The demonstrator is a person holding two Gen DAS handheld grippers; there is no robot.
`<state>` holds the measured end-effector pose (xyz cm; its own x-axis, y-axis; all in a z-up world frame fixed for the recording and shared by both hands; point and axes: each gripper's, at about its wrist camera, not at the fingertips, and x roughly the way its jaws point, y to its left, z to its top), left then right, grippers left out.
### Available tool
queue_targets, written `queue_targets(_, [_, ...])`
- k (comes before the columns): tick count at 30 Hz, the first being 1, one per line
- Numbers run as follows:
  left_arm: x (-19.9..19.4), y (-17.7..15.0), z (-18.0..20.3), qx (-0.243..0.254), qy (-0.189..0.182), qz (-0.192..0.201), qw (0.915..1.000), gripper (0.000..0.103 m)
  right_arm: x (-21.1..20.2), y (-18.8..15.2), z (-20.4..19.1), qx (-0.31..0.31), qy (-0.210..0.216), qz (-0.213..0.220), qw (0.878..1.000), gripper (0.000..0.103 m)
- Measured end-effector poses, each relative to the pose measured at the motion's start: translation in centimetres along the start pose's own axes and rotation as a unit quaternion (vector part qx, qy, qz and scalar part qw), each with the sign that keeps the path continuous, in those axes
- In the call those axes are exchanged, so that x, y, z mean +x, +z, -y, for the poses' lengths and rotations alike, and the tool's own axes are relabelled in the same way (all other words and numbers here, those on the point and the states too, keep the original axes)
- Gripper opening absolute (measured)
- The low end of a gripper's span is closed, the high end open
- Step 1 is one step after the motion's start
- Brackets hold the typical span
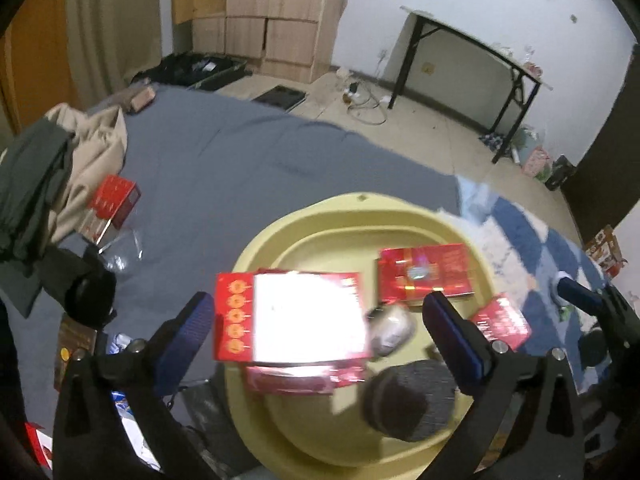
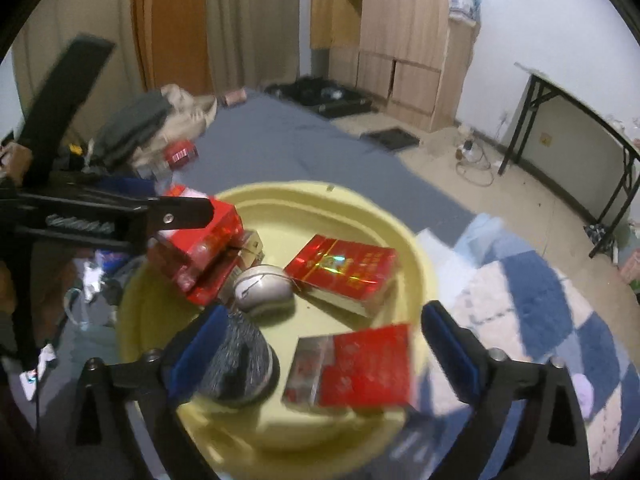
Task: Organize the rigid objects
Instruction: 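Carry gift box and silver case into the yellow basin and release them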
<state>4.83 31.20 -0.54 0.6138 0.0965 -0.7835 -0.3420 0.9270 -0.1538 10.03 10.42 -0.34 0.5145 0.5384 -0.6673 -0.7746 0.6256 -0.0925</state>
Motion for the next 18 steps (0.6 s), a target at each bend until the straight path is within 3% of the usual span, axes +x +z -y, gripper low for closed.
queue_targets(4, [-2.4,0.2,3.3,0.001,-0.033,0.016,0.9993,0.103,-6.4,-2.4,3.3,0.035,-0.019,0.031,0.999,0.103])
queue_targets(9, [-3.4,-0.6,10.2,0.018,-0.096,0.004,0.9952,0.103,-13.9,-7.4,8.2,0.066,-0.062,0.039,0.995,0.103])
queue_targets(11, [-2.9,-1.2,14.3,0.061,-0.106,-0.014,0.9924,0.103,-16.7,-9.8,10.6,0.071,-0.09,0.027,0.993,0.103])
queue_targets(14, [-1.9,-2.1,19.6,0.116,-0.089,-0.032,0.9888,0.103,-19.2,-13.4,14.7,0.112,-0.108,-0.008,0.988,0.103])
queue_targets(18, [0.6,-2.9,25.2,0.14,-0.108,-0.059,0.9825,0.103,-19.6,-17.0,18.9,0.173,-0.111,-0.05,0.977,0.103])
